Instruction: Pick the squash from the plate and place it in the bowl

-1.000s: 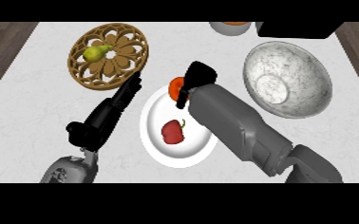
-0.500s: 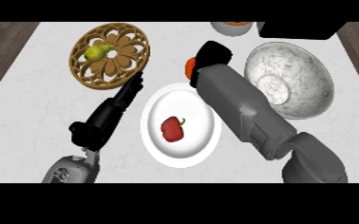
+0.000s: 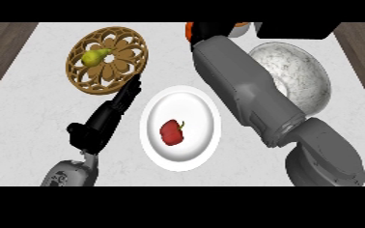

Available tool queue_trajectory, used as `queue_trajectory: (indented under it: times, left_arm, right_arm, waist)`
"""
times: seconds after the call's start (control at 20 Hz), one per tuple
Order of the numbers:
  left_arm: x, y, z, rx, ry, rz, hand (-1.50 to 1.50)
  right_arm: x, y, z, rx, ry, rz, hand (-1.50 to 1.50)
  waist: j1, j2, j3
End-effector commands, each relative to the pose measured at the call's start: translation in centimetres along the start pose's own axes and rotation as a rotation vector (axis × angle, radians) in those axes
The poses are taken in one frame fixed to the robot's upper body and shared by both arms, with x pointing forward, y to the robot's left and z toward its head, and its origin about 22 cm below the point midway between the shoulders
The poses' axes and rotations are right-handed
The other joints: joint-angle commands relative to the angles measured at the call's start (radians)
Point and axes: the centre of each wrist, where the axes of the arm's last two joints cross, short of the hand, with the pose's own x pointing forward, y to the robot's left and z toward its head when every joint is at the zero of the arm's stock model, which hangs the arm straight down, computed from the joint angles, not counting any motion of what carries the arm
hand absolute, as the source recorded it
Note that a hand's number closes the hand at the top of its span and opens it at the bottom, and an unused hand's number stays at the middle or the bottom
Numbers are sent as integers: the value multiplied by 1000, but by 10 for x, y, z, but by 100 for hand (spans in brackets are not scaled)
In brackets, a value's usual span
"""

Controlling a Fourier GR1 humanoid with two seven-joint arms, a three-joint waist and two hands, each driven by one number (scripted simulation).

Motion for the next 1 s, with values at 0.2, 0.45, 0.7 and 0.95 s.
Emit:
queue_trajectory:
  times: [0.2, 0.45, 0.7, 0.95]
  left_arm:
    - [2, 17, -1, 54, 5, -6, 0]
    - [1, 9, 7, 54, 11, -2, 0]
    - [-2, -1, 8, 49, -7, -8, 0]
    - [2, 29, 9, 61, 16, 0, 0]
  right_arm:
    - [-7, -25, -31, -166, 211, -217, 150]
    - [-29, -13, -49, -199, 272, -74, 150]
    - [-83, 7, -80, -318, 293, 19, 150]
    - [-114, 8, -100, -260, 313, 85, 150]
  waist:
    - [-42, -8, 1]
    - [-37, -7, 1]
    - [-46, -7, 1]
    - [-48, -7, 0]
